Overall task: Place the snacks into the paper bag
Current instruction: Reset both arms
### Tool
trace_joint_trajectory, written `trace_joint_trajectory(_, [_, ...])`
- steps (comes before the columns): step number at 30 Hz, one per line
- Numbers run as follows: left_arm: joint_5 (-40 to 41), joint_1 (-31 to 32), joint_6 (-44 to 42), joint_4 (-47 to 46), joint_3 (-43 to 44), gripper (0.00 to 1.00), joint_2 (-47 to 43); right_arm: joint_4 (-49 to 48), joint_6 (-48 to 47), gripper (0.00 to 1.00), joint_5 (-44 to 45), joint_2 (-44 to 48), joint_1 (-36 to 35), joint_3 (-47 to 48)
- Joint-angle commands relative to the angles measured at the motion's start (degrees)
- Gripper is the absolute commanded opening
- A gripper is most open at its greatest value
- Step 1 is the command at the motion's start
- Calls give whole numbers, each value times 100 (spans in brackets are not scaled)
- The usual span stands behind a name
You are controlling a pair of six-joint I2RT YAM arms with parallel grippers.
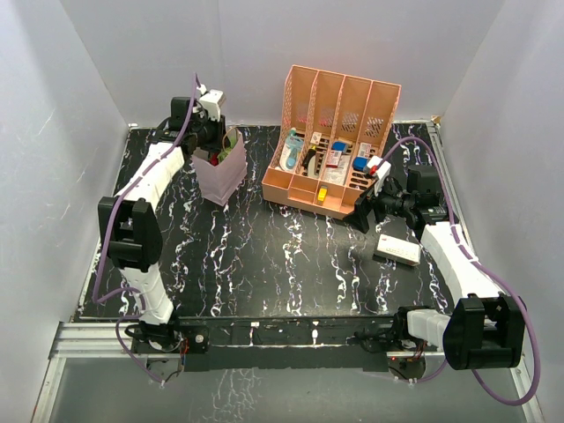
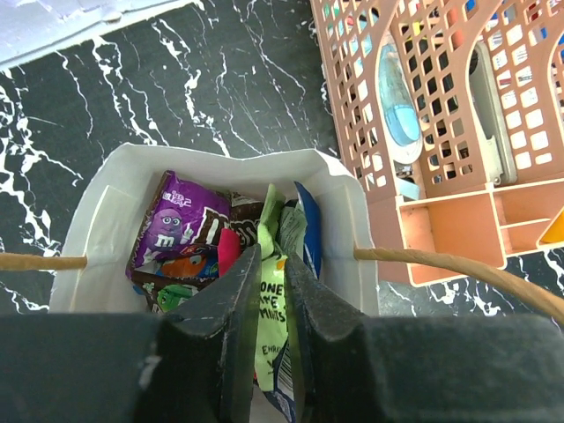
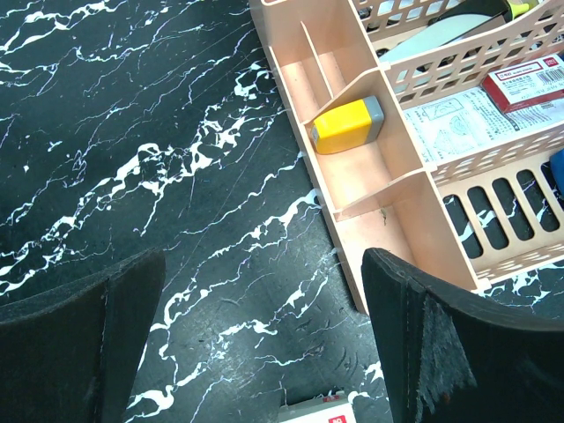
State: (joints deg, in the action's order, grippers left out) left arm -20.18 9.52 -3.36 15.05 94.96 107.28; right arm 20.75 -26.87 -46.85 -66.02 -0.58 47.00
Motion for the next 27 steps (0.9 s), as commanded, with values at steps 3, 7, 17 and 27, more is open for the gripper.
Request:
trace_joint_trajectory(3, [-136, 32, 23, 50, 219, 13, -40, -278, -46, 98, -60, 118, 40, 19])
trace_joint_trajectory(7, [-93, 32, -23, 32, 136, 11, -55, -282, -46, 99, -83, 120, 40, 19])
trace_joint_trajectory(17, [96, 30, -207, 11, 160, 22, -226, -274, -55, 98, -70, 81, 40, 19])
trace_joint_trajectory(27, [563, 33, -652, 165, 211, 35, -612, -274, -46, 99, -46, 122, 40, 27])
